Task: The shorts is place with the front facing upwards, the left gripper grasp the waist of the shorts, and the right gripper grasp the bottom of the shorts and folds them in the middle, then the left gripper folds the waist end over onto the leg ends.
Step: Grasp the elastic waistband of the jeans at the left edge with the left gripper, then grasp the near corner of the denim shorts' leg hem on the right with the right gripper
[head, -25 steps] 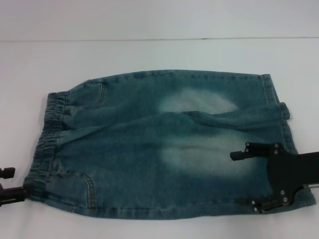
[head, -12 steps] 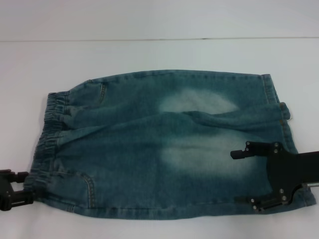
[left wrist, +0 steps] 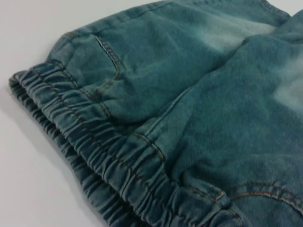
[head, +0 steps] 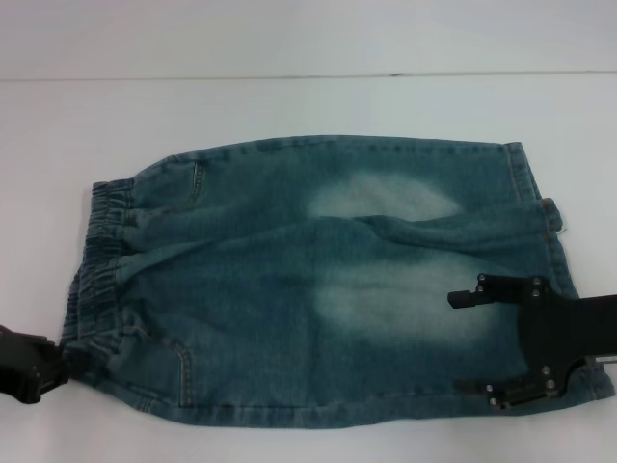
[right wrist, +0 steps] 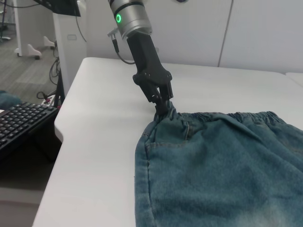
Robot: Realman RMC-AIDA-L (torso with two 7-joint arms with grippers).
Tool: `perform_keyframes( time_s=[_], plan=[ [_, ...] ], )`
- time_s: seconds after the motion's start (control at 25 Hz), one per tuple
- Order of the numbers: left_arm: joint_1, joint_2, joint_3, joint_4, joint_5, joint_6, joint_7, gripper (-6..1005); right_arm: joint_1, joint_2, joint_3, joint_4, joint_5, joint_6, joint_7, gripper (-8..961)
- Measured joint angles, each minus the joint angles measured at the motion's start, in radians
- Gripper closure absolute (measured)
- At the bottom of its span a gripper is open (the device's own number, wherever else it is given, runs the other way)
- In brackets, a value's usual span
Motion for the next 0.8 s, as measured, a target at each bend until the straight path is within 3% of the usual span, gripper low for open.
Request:
perform_keyframes(
  time_s=[0.4,0.6,0.8],
  plan=[
    [-0.014,0.000,0.012,-0.002,-0.003,-0.011,-0.043,939,-0.014,-0.008,0.037,-0.017,-0.004,-0.005,0.036,20],
    [-0.014,-0.001,0.004,0.000,-0.007,-0.041,-0.046,941,-0.021,-0.019,0.029,-0.142,-0.079,-0.015,0.207,20],
    [-0.010,0.000,0.006,0.001,-0.008,-0.045,-0.042,941,0.005,-0.026,0.028,-0.316,-0.217,-0.123,0.379,21]
  ],
)
